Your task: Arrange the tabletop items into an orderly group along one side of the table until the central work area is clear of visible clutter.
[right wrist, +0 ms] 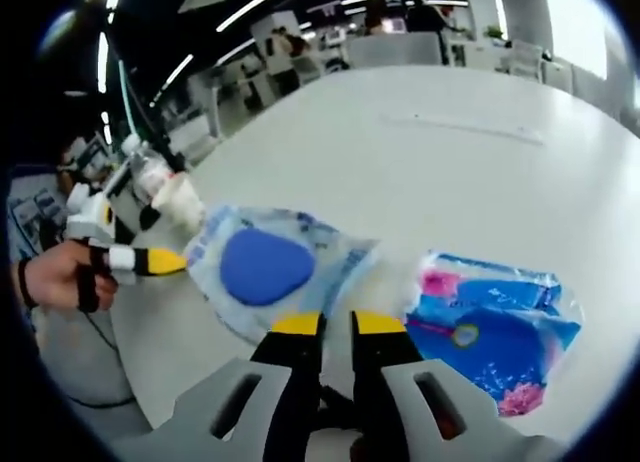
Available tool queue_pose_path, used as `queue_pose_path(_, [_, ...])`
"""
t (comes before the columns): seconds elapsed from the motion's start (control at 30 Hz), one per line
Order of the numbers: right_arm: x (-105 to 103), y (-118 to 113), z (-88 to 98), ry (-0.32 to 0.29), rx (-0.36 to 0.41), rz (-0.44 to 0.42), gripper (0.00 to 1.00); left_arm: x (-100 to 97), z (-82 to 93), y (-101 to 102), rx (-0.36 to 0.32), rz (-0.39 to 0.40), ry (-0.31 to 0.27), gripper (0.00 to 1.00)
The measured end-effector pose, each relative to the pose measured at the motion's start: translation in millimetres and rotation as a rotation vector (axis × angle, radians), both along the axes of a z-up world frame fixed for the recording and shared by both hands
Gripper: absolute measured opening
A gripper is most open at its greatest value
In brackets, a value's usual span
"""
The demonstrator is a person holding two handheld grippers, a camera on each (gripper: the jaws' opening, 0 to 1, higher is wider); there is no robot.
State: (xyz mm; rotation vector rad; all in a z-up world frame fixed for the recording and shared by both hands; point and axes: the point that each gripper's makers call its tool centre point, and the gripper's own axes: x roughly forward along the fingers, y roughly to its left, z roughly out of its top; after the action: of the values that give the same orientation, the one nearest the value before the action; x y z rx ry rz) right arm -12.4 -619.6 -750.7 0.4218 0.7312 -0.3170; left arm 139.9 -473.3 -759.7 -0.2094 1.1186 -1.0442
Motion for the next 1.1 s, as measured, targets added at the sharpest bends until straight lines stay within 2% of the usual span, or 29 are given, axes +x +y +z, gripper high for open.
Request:
queue_pose_path(0.2, [-18.6, 2.5, 6.6, -0.003, -0.036, 0.017, 0.13, -3.9, 3.1, 17.9, -0.012, -0.003, -0.004, 0.1])
queue_pose_path(0.4, [-48.4, 1.2, 5.7, 0.03, -0.076, 0.029, 0.13, -3.8, 0.4, 38.6, -0.006, 0.006, -0.004, 0.1])
queue_pose_path(0.57, [-70.0, 2.0, 1.5, 0.064, -0.095, 0.031, 0.22, -8.1, 2.7, 49.4, -0.02, -0.01, -0.017, 0.11])
queue_pose_path(0.63, [-75.8, 3.6, 0.9, 0.064, -0.095, 0.027, 0.24, -10.8, 5.8, 50.6, -0.033, -0.047, -0.044, 0.13])
queue_pose_path(0.77, [-87.5, 6.9, -3.3, 0.075, -0.082, 0.012, 0.26, -15.3, 17.1, 58.1, -0.036, -0.157, -0.148, 0.18])
queue_pose_path(0.93, [-94.3, 10.4, -8.0, 0.085, -0.071, -0.003, 0.25, -21.4, 25.8, 71.3, -0.009, -0.278, -0.254, 0.22])
queue_pose_path(1.1, [-98.6, 11.7, -13.9, 0.085, -0.05, -0.036, 0.25, -26.5, 34.0, 83.0, -0.007, -0.299, -0.283, 0.26])
